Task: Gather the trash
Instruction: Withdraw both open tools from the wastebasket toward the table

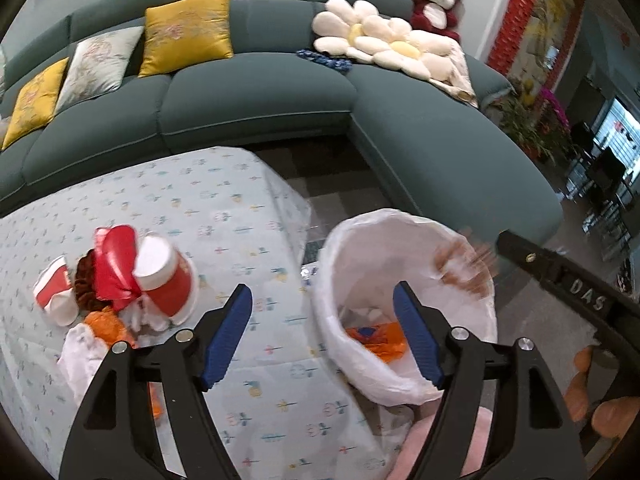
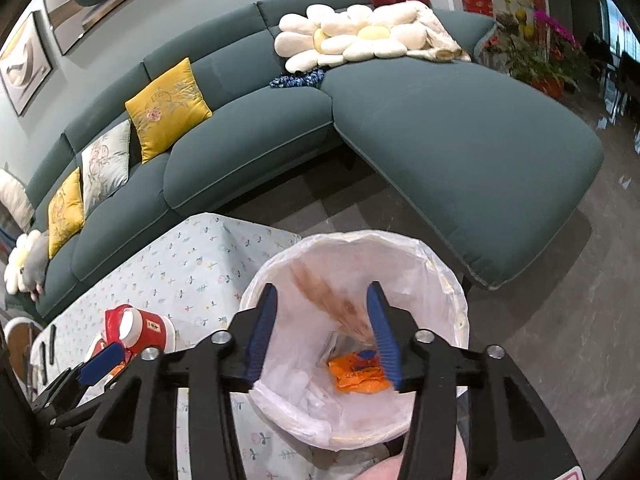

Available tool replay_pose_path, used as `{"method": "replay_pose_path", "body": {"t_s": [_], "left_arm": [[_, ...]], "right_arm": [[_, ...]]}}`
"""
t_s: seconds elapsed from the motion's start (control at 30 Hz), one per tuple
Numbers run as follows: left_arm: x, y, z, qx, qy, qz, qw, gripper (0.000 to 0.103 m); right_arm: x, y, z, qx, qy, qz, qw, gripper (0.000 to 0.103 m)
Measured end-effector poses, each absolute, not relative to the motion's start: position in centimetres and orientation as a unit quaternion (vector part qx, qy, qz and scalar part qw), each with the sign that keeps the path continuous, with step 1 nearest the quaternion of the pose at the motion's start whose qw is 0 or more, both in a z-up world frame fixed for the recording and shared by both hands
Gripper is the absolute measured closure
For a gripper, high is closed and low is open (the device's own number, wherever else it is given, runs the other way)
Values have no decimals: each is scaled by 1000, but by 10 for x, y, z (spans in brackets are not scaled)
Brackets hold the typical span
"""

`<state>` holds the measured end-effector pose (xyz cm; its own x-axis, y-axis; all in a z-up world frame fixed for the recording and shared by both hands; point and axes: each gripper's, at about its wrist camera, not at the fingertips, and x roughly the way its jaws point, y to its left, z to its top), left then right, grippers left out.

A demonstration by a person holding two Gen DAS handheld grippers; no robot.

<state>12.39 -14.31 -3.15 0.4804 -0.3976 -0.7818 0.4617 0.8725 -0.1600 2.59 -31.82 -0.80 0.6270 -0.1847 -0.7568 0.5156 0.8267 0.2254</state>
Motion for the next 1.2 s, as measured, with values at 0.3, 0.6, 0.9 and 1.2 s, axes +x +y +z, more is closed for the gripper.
{"method": "replay_pose_path", "body": {"t_s": [0.3,0.6,0.9,1.2], "left_arm": [[132,-97,-32,10,447,-214,868,34],[136,-56,-35,-14,451,-181,874,34],[137,7,-51,-38,465,-130,875,32],[136,74,-71,-60,479,-78,872,32]], "right_arm": [[37,-292,8,197,379,-186,885,52],[43,-251,11,177,391,-156,890,46],[51,-188,-5,160,425,-106,885,46],[59,-132,-25,144,454,-69,877,40]]}}
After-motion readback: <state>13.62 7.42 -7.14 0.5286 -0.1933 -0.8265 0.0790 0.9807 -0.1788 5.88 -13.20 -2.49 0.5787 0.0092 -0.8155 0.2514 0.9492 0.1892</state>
